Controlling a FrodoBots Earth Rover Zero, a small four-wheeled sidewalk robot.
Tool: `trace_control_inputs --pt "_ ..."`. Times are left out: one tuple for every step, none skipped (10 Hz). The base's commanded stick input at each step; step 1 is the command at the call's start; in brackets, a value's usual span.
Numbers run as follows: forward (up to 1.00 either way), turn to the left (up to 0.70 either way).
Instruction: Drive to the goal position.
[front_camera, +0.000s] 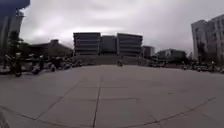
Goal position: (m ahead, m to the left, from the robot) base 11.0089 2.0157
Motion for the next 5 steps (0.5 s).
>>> trace_control_inputs --pt "0.7 0.0" --pt "0.7 0.0" --pt "0.7 0.11" --pt "0.7 0.14" --pt "0.7 0.01"
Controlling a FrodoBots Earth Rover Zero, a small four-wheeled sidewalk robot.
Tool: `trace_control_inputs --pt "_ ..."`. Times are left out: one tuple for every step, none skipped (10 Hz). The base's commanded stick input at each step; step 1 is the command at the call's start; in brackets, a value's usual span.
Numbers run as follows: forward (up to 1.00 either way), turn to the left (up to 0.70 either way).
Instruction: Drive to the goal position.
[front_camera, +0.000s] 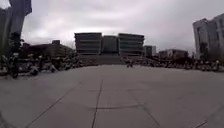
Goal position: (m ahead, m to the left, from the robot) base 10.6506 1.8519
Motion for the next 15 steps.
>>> trace_control_inputs --pt "0.7 0.0" --pt "0.7 0.0" --pt "0.7 0.0" --pt "0.7 0.0" --pt "0.7 0.0" --pt "0.7 0.0" --pt "0.7 0.0" --pt "0.7 0.0" --pt "0.7 0.01" --pt "0.7 0.02" --pt "0.7 0.02" --pt "0.7 0.03" --pt "0.7 0.04" --pt "0.7 0.04" --pt "0.7 0.04"
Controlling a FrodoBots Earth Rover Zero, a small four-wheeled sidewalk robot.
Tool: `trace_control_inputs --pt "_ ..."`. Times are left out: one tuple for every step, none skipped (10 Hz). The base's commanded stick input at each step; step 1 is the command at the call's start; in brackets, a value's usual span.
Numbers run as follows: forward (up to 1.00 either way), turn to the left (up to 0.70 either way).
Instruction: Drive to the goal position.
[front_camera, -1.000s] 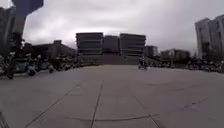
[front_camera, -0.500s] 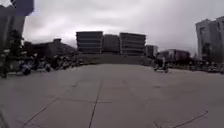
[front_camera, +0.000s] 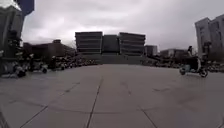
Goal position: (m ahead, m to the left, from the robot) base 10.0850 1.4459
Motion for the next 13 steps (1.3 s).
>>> trace_control_inputs --pt "0.7 0.02" --pt "0.7 0.0" --pt "0.7 0.0" --pt "0.7 0.0" --pt "0.7 0.0" --pt "0.7 0.0" --pt "0.7 0.0" --pt "0.7 0.0" --pt "0.7 0.0" --pt "0.7 0.0" --pt "0.7 0.0" --pt "0.7 0.0" --pt "0.7 0.0"
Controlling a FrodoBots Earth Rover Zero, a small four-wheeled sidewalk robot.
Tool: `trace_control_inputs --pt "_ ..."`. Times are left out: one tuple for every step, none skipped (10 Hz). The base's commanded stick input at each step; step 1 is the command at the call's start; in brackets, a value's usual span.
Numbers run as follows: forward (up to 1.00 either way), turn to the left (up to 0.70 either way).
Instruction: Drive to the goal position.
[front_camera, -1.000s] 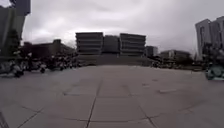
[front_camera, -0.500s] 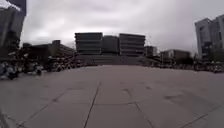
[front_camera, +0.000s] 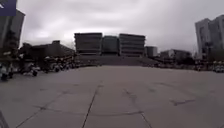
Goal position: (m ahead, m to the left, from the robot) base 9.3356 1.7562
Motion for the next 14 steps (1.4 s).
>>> trace_control_inputs --pt "0.7 0.07" --pt "0.7 0.13" --pt "0.7 0.14" --pt "0.7 0.14" --pt "0.7 0.14" --pt "0.7 0.14" --pt "0.7 0.14" --pt "0.7 0.14" --pt "0.7 0.08" --pt "0.7 0.0" --pt "0.7 0.0" --pt "0.7 0.0" --pt "0.7 0.0" --pt "0.7 0.0"
